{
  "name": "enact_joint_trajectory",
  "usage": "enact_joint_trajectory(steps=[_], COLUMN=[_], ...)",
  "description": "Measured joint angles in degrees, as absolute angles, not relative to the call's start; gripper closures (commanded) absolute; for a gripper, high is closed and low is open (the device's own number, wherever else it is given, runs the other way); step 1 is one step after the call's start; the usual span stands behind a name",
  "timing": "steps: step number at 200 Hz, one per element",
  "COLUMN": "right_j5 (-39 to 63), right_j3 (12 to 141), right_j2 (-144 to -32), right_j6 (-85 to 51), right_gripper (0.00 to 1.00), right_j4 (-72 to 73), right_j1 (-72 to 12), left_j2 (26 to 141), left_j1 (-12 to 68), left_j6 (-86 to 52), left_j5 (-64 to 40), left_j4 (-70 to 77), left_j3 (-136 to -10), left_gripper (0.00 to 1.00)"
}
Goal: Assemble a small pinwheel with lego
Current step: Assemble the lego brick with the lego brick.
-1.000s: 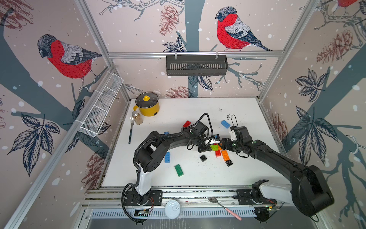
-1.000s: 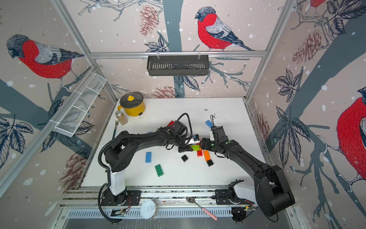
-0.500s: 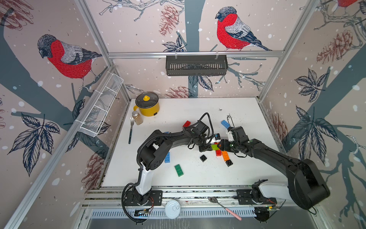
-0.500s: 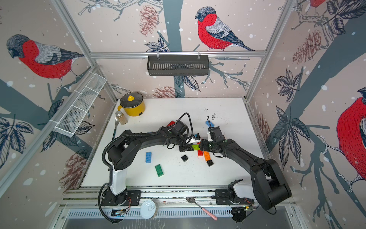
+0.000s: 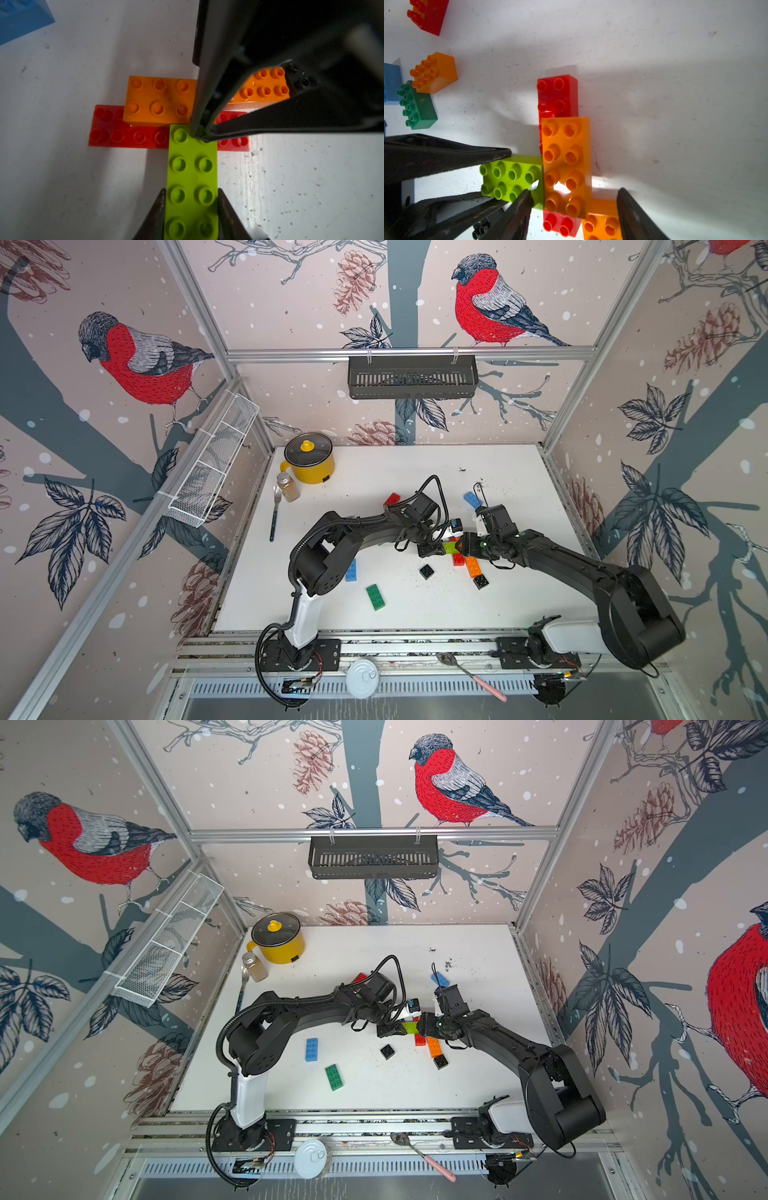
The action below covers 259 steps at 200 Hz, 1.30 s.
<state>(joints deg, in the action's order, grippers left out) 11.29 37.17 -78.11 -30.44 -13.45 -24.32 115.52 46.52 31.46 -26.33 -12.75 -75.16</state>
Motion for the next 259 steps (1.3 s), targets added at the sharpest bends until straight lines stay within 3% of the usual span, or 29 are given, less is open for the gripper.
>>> enact_joint_trajectory(steps=[115,143,169,176,187,193,196,259], right_j5=[9.2,9.3,9.5,10.2,11.1,11.6,11.6,13.7], right_j3=[37.1,37.5,38.7,39.1,39.5,39.6,39.6,39.8], right_j2=[-80.4,-80.2,-81.1,-81.6,-82.1,-82.3,-82.4,-82.7], right_j6=[-34.5,-34.5,-34.3,-34.3,-34.3,-34.3,-34.3,-34.5], right_gripper=[0.4,0.39,0.38,0.37,0.37,0.36,0.36,0.34], right_j4=[-10.4,-10.4,-10.4,-10.5,-10.4,-10.3,-10.2,-10.6], right_j1=[-25.5,-25.6,-25.7,-25.7,-25.8,-25.8,-25.8,-25.8], left_j2=[116.7,116.7,116.7,116.5,116.1,115.6,115.5,109.5], left_j1=[45.8,45.5,44.7,44.5,44.2,44.0,43.9,43.0], left_j6=[31.4,31.3,31.3,30.9,30.5,30.4,30.5,29.1], left_j5=[-24.9,-25.1,-25.2,-24.6,-24.0,-23.9,-23.9,-24.2], left_j4=[-14.2,-14.6,-14.6,-14.7,-14.6,-14.6,-14.6,-13.2], left_j3=[-77.3,-77.6,-77.6,-77.6,-77.6,-77.6,-77.6,-75.7], left_gripper=[0.84,0.71,0.54,0.42,0.31,0.09,0.03,0.02])
